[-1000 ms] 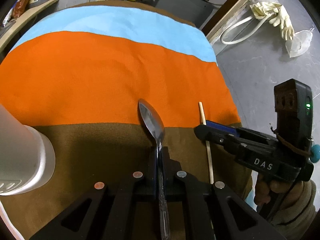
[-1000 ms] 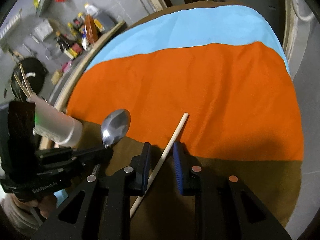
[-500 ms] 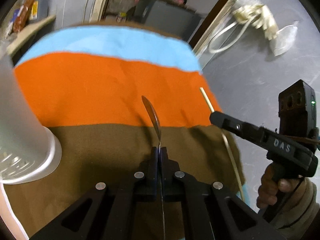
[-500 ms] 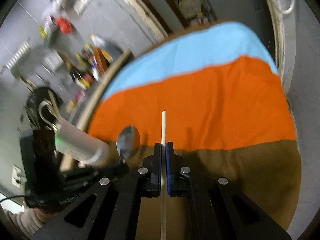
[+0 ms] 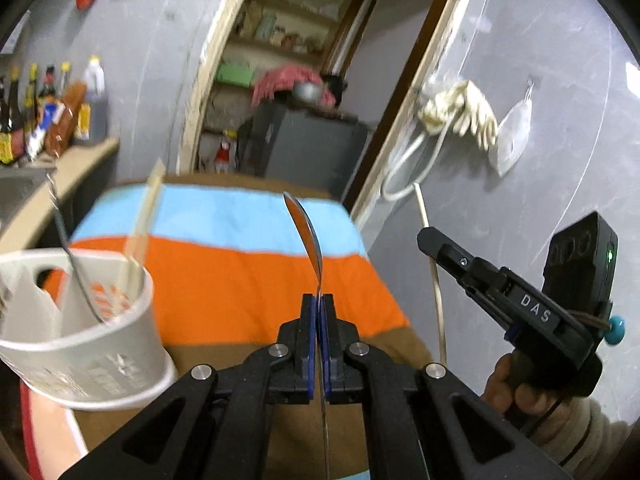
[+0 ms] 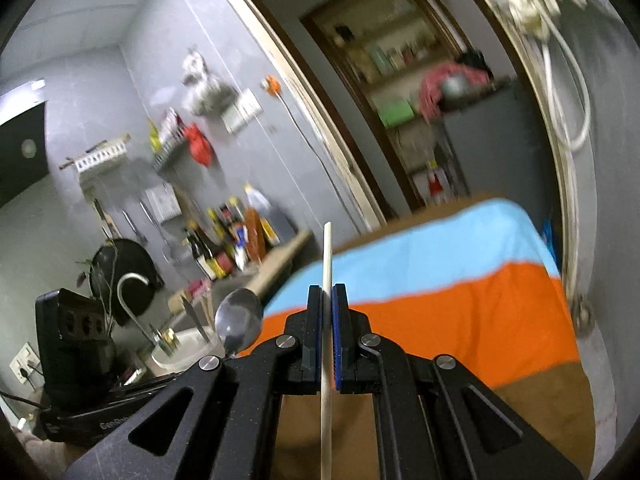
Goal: Organize utensils
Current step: 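Lift the silver spoon with the left tool while the right tool lifts the chopstick, then carry the spoon and chopstick with both tools and lower them into the caddy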
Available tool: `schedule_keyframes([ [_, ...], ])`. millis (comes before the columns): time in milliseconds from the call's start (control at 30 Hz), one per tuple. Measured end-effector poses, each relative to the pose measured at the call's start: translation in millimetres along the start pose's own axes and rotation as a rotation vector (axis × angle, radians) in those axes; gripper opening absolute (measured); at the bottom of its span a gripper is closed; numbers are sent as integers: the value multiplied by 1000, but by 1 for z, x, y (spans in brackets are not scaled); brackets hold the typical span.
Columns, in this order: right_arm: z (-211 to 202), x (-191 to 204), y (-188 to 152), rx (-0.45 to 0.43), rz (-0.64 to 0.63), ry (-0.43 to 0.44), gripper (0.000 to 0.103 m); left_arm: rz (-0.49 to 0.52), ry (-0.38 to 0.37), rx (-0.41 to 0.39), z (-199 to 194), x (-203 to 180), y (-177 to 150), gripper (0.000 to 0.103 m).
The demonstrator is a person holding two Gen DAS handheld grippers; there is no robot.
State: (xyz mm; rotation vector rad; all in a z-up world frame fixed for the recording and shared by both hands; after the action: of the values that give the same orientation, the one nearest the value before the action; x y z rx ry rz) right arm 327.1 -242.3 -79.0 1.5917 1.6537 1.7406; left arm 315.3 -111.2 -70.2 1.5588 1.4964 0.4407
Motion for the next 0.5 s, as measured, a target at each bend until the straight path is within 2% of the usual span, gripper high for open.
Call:
schedule_keyframes([
  [100, 0, 23, 22, -58, -57, 16, 4, -7, 16, -55, -19, 9, 17, 3],
  [200, 9, 47, 36, -69, -101, 33, 4, -20, 33, -101, -35, 22, 32, 3],
  [500, 35, 120, 54, -122, -154, 131, 4, -58, 110, -240, -76, 70, 73, 3],
])
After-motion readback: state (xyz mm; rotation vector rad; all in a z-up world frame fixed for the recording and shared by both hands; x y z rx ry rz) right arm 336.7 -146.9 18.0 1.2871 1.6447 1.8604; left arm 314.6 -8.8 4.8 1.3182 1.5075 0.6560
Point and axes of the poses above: each gripper's, at about its wrist camera, not at the fingertips, and z roughly the way its jaws point, x to its left, y to its top, the point moved 10 cm from there along z, roughly the way its jaws point, and after that the axes turned 3 degrees about y, right-handed, at the moved point
